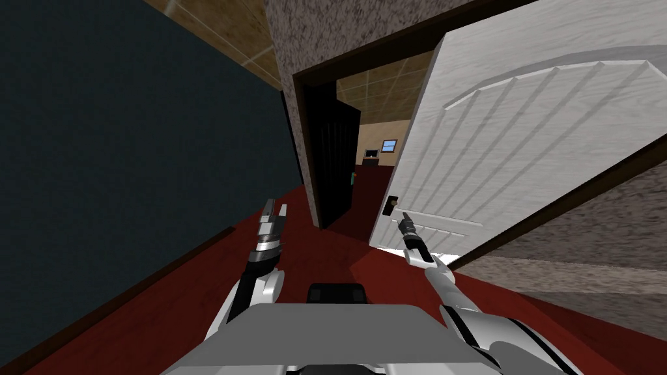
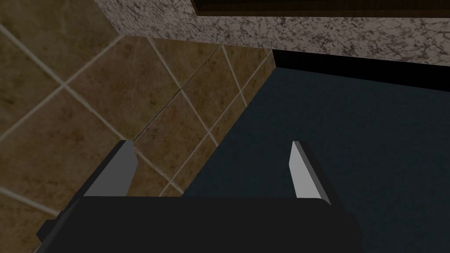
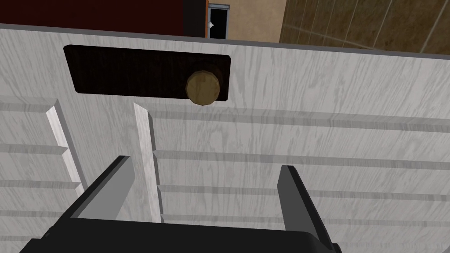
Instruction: Push the door open
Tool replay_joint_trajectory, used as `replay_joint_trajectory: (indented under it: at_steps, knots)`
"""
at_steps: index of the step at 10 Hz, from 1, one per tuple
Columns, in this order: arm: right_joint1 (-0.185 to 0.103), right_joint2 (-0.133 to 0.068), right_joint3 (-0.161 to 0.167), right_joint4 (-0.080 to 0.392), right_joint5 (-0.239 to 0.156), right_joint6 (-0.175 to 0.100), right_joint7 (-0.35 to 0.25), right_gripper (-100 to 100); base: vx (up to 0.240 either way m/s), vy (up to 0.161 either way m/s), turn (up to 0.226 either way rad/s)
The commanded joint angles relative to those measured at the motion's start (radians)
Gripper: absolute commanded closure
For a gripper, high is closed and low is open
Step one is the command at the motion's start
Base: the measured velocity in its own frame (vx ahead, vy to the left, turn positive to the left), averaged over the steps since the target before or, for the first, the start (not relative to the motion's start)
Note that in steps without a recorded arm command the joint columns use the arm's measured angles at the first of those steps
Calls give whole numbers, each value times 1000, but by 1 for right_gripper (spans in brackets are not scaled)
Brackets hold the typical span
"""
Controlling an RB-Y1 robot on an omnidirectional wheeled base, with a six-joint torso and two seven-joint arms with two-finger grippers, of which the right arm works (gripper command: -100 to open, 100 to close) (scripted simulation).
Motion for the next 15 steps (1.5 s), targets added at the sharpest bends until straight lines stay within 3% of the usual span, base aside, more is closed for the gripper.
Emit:
replay_joint_trajectory:
  at_steps: [1,2,7,8,15]
  knots:
    - [-19,-10,-4,42,-5,-4,-7,-100,17,-30,99]
    - [-19,-10,-4,42,-5,-4,-7,-100,12,-25,45]
    - [-81,-49,-23,172,-27,2,-27,-100,17,-51,142]
    - [-72,-43,-22,158,-25,-1,-23,-100,9,-27,12]
    - [-80,-44,-37,173,-30,1,-14,-100,168,-96,26]
